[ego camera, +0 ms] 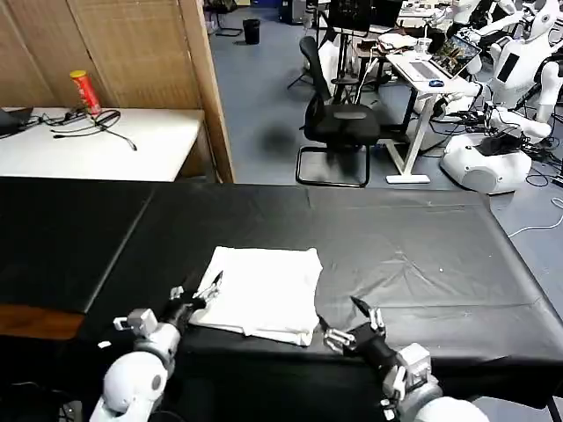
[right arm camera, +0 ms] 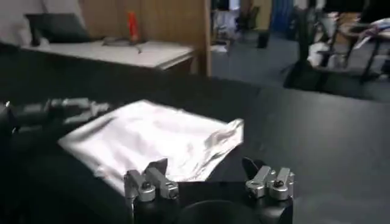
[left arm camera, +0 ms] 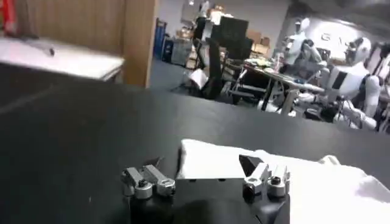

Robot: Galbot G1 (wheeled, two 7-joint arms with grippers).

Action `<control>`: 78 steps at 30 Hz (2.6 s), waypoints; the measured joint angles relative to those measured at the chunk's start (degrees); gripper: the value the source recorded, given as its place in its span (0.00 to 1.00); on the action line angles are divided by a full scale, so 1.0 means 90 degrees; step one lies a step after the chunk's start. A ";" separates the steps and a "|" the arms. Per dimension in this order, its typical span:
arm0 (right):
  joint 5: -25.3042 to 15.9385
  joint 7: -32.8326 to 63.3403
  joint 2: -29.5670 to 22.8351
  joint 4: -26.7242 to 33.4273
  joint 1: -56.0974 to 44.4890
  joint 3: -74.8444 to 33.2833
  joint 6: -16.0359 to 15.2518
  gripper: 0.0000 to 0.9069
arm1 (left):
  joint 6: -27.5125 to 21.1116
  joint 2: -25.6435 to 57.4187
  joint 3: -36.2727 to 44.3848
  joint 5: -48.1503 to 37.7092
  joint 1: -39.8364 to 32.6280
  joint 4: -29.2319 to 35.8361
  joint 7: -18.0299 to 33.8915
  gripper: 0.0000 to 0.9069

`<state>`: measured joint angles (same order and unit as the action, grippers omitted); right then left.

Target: Fold and organize the clothes.

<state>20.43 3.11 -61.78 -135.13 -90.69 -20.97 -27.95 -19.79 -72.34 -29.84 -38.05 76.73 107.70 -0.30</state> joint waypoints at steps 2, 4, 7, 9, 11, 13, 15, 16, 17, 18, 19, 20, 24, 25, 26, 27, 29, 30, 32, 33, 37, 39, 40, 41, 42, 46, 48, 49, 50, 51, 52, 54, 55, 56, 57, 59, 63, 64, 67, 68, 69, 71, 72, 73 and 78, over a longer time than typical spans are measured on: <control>-0.0059 -0.0004 -0.0028 -0.0001 -0.0009 -0.0034 0.0035 0.97 | -0.0131 0.0023 -0.0055 -0.0347 -0.0076 -0.0057 -0.0025 0.97; -0.0082 -0.0004 -0.0056 -0.0008 -0.0006 -0.0067 0.0068 0.97 | -0.0213 0.0054 -0.0110 -0.0683 -0.0141 -0.0119 -0.0044 0.97; -0.0097 -0.0008 -0.0089 -0.0028 0.0000 -0.0102 0.0108 0.97 | -0.0272 0.0042 -0.0180 -0.1053 -0.0193 -0.0220 -0.0088 0.97; -0.0127 -0.0017 -0.0114 -0.0020 -0.0004 -0.0110 0.0136 0.97 | -0.0301 0.0033 -0.0221 -0.1255 -0.0215 -0.0309 -0.0112 0.97; -0.0164 -0.0019 -0.0141 0.0004 -0.0021 -0.0116 0.0155 0.97 | -0.0303 0.0017 -0.0232 -0.1390 -0.0252 -0.0388 -0.0142 0.97; -0.0180 -0.0024 -0.0166 0.0003 -0.0040 -0.0117 0.0161 0.97 | -0.0315 -0.0002 -0.0253 -0.1568 -0.0301 -0.0486 -0.0125 0.97; -0.0203 -0.0033 -0.0177 0.0001 -0.0046 -0.0117 0.0168 0.97 | -0.0329 -0.0008 -0.0276 -0.1747 -0.0340 -0.0556 -0.0119 0.83; -0.0210 -0.0036 -0.0181 0.0002 -0.0045 -0.0117 0.0170 0.97 | -0.0337 -0.0007 -0.0279 -0.1792 -0.0345 -0.0571 -0.0119 0.59; -0.0218 -0.0037 -0.0186 0.0004 -0.0042 -0.0118 0.0175 0.97 | -0.0341 -0.0006 -0.0280 -0.1818 -0.0345 -0.0580 -0.0119 0.41; -0.0224 -0.0037 -0.0192 0.0011 -0.0038 -0.0117 0.0178 0.97 | -0.0343 -0.0004 -0.0282 -0.1832 -0.0345 -0.0593 -0.0117 0.26; -0.0227 -0.0037 -0.0197 0.0018 -0.0033 -0.0115 0.0180 0.97 | -0.0345 -0.0006 -0.0284 -0.1834 -0.0343 -0.0605 -0.0108 0.06; -0.0232 -0.0037 -0.0202 0.0026 -0.0027 -0.0109 0.0181 0.97 | -0.0350 -0.0012 -0.0283 -0.1835 -0.0338 -0.0614 -0.0107 0.00; -0.0255 -0.0039 -0.0207 0.0041 0.0004 -0.0089 0.0185 0.97 | -0.0379 -0.0017 -0.0276 -0.1831 -0.0281 -0.0619 -0.0100 0.00; -0.0255 -0.0040 -0.0207 0.0045 0.0013 -0.0088 0.0187 0.97 | -0.0388 -0.0016 -0.0275 -0.1828 -0.0264 -0.0613 -0.0099 0.00; -0.0255 -0.0040 -0.0207 0.0052 0.0022 -0.0088 0.0188 0.97 | -0.0403 -0.0015 -0.0275 -0.1827 -0.0252 -0.0609 -0.0098 0.00; -0.0257 -0.0041 -0.0207 0.0062 0.0031 -0.0083 0.0188 0.97 | -0.0409 -0.0014 -0.0274 -0.1827 -0.0246 -0.0605 -0.0096 0.00; -0.0272 -0.0042 -0.0207 0.0074 0.0044 -0.0067 0.0188 0.97 | -0.0421 -0.0013 -0.0279 -0.1833 -0.0238 -0.0580 -0.0092 0.00; -0.0289 -0.0043 -0.0207 0.0080 0.0053 -0.0057 0.0189 0.97 | -0.0430 -0.0011 -0.0280 -0.1837 -0.0234 -0.0560 -0.0088 0.00; -0.0321 -0.0045 -0.0210 0.0090 0.0069 -0.0034 0.0195 0.97 | -0.0441 -0.0002 -0.0289 -0.1837 -0.0229 -0.0502 -0.0069 0.00; -0.0357 -0.0045 -0.0215 0.0100 0.0071 -0.0025 0.0202 0.97 | -0.0443 0.0007 -0.0301 -0.1799 -0.0229 -0.0472 -0.0024 0.00; -0.0466 -0.0048 -0.0244 0.0139 0.0086 -0.0014 0.0249 0.97 | -0.0356 0.0080 -0.0371 -0.1232 -0.0231 -0.0328 0.0026 0.00; -0.0525 -0.0048 -0.0261 0.0173 0.0106 -0.0032 0.0268 0.97 | -0.0292 0.0164 -0.0434 -0.0658 -0.0226 -0.0242 0.0007 0.00; -0.0551 -0.0048 -0.0271 0.0195 0.0120 -0.0053 0.0280 0.97 | -0.0268 0.0211 -0.0468 -0.0374 -0.0214 -0.0199 0.0007 0.00; -0.0561 -0.0048 -0.0277 0.0203 0.0130 -0.0067 0.0286 0.97 | -0.0256 0.0275 -0.0509 -0.0025 -0.0193 -0.0145 0.0004 0.00; -0.0567 -0.0048 -0.0283 0.0217 0.0141 -0.0079 0.0287 0.97 | -0.0245 0.0343 -0.0552 0.0251 -0.0177 -0.0102 0.0003 0.00; -0.0609 -0.0047 -0.0307 0.0287 0.0195 -0.0110 0.0288 0.97 | -0.0161 0.0721 -0.0795 0.1119 -0.0081 0.0019 -0.0049 0.00; -0.0632 -0.0047 -0.0319 0.0317 0.0218 -0.0110 0.0292 0.97 | -0.0155 0.0995 -0.0960 0.1410 -0.0017 0.0088 -0.0055 0.00; -0.0639 -0.0047 -0.0328 0.0331 0.0230 -0.0106 0.0293 0.97 | -0.0151 0.1137 -0.1042 0.1514 0.0004 0.0113 -0.0051 0.00; -0.0658 -0.0047 -0.0343 0.0351 0.0246 -0.0101 0.0298 0.97 | -0.0151 0.1301 -0.1142 0.1624 0.0032 0.0153 -0.0052 0.00; -0.0673 -0.0047 -0.0353 0.0369 0.0258 -0.0090 0.0302 0.97 | -0.0151 0.1451 -0.1240 0.1741 0.0065 0.0193 -0.0052 0.00; -0.0683 -0.0047 -0.0361 0.0387 0.0267 -0.0082 0.0307 0.97 | -0.0146 0.1586 -0.1351 0.1827 0.0084 0.0226 -0.0055 0.00; -0.0721 -0.0047 -0.0389 0.0422 0.0285 -0.0058 0.0316 0.97 | -0.0096 0.1886 -0.1572 0.1994 0.0137 0.0331 -0.0099 0.00; -0.0732 -0.0045 -0.0399 0.0441 0.0299 -0.0046 0.0320 0.97 | -0.0070 0.2039 -0.1683 0.2064 0.0163 0.0375 -0.0117 0.00; -0.0739 -0.0045 -0.0408 0.0457 0.0309 -0.0034 0.0324 0.97 | -0.0052 0.2212 -0.1809 0.2112 0.0192 0.0435 -0.0121 0.00; -0.0747 -0.0042 -0.0419 0.0472 0.0318 -0.0021 0.0324 0.97 | -0.0051 0.2354 -0.1930 0.2141 0.0213 0.0499 -0.0119 0.00; -0.0778 -0.0039 -0.0466 0.0505 0.0330 0.0013 0.0327 0.97 | -0.0078 0.2575 -0.2146 0.2164 0.0236 0.0669 -0.0084 0.00; -0.0862 -0.0038 -0.0539 0.0530 0.0292 0.0036 0.0346 0.97 | -0.0207 0.2688 -0.2274 0.2297 0.0261 0.1123 0.0084 0.00; -0.0875 -0.0038 -0.0549 0.0531 0.0276 0.0030 0.0354 0.97 | -0.0232 0.2674 -0.2257 0.2355 0.0272 0.1264 0.0085 0.00; -0.0938 -0.0044 -0.0585 0.0540 0.0199 0.0016 0.0393 0.97 | -0.0322 0.2513 -0.1999 0.2504 0.0264 0.1659 0.0166 0.00; -0.0958 -0.0046 -0.0597 0.0538 0.0177 0.0014 0.0398 0.97 | -0.0335 0.2431 -0.1848 0.2534 0.0268 0.1723 0.0176 0.00; -0.0981 -0.0049 -0.0616 0.0528 0.0147 0.0014 0.0400 0.97 | -0.0320 0.2328 -0.1679 0.2624 0.0262 0.1753 0.0204 0.00; -0.1008 -0.0059 -0.0638 0.0505 0.0096 0.0016 0.0403 0.97 | -0.0299 0.2069 -0.1230 0.2748 0.0222 0.1777 0.0301 0.00; -0.1012 -0.0060 -0.0643 0.0504 0.0083 0.0020 0.0404 0.97 | -0.0298 0.1941 -0.0980 0.2739 0.0198 0.1775 0.0368 0.00; -0.1013 -0.0063 -0.0647 0.0503 0.0078 0.0039 0.0403 0.97 | -0.0299 0.1800 -0.0721 0.2711 0.0161 0.1744 0.0434 0.97; -0.0581 -0.0049 -0.0653 0.0500 0.0178 0.0158 0.0192 0.97 | -0.0263 0.1145 0.0526 0.2685 0.0059 0.1583 0.0254 0.97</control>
<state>15.21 2.67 -67.66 -130.63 -89.09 -19.55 -26.22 -22.15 -62.03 -25.11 -13.89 77.26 121.95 1.99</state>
